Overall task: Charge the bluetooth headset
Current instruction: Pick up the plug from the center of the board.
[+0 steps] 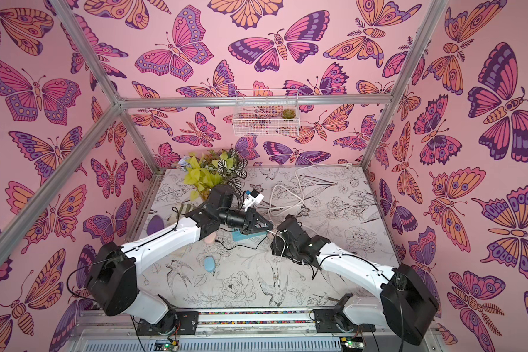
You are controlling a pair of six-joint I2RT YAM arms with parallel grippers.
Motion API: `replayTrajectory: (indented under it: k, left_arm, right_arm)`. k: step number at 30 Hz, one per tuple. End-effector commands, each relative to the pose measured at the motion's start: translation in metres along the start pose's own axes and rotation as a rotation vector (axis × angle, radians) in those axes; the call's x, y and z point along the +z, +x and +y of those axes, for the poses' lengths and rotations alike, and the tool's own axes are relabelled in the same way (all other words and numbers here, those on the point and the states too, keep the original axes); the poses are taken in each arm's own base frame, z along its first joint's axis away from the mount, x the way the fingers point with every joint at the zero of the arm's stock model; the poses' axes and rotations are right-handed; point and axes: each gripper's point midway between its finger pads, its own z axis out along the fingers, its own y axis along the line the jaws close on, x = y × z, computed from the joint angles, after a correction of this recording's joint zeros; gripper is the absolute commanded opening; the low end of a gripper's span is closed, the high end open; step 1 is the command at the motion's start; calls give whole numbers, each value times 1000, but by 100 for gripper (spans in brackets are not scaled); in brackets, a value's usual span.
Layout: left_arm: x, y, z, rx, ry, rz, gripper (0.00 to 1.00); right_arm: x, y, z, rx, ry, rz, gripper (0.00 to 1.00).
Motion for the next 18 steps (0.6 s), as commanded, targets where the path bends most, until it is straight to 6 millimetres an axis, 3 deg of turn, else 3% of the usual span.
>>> replayTrajectory:
  k: [1, 6, 12, 18]
  left_arm:
    - [-2, -13, -34, 34, 100, -17, 0]
    - [2, -16, -49, 51, 127, -13, 0]
    - [8, -15, -49, 46, 138, -12, 0]
    - [10, -15, -49, 43, 151, -17, 0]
  right_arm:
    - [2, -26, 11, 74, -51, -144, 60]
    - [10, -35, 1, 101, 15, -188, 60]
    - [32, -32, -10, 149, 114, -153, 58]
    - [31, -34, -19, 121, 200, -144, 42]
